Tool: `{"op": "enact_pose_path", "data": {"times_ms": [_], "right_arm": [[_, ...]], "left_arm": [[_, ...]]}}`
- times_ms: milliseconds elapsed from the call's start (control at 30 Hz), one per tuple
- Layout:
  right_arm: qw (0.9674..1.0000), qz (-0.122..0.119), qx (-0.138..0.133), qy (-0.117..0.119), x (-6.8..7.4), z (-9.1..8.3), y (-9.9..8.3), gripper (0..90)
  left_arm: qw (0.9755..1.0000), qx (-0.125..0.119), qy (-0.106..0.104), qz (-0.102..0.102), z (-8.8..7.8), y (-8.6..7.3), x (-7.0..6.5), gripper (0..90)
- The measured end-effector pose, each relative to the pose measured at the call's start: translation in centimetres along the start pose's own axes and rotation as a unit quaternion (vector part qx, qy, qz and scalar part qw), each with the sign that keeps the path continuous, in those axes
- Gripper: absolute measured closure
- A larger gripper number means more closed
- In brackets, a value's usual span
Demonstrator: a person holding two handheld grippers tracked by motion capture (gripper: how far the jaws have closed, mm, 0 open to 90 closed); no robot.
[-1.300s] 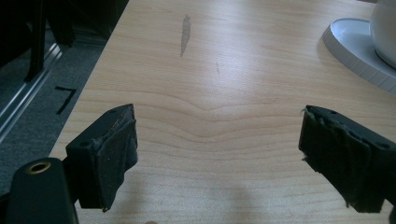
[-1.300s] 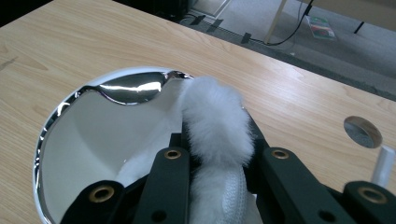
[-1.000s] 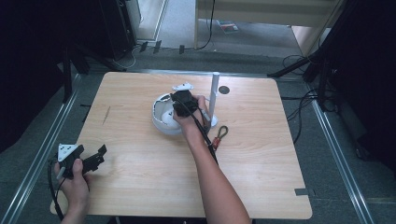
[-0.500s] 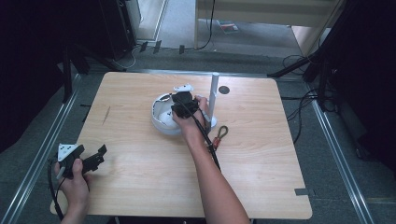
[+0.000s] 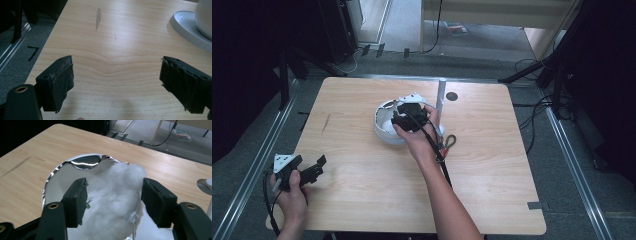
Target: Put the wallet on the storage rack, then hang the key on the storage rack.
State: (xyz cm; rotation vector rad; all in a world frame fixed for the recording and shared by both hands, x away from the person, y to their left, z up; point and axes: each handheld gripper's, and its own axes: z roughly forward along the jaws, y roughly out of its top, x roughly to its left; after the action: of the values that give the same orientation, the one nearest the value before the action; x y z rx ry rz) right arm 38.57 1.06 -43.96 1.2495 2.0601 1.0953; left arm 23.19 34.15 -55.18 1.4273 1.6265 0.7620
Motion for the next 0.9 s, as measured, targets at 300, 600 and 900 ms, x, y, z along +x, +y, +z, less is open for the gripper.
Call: {"op": "enact_pose_path", "data": {"times_ms": [300,600,900], "right_arm": [[0.9996,0.012,0.016,0.020,-0.1,-2.2,-0.9,31.4],[0.9992,0.025,0.031,0.005,-1.0,-4.1,-2.1,28.1],[0.9978,0.040,0.051,-0.013,-2.3,-4.8,-3.7,27.5]], "left_arm": [[1.0000,-0.001,-0.001,-0.001,0.0,0.0,0.0,12.9],[1.0000,0.000,-0.001,-0.001,0.0,0.0,0.0,12.9],[1.0000,0.003,0.000,-0.001,0.1,0.1,0.0,12.9]]}}
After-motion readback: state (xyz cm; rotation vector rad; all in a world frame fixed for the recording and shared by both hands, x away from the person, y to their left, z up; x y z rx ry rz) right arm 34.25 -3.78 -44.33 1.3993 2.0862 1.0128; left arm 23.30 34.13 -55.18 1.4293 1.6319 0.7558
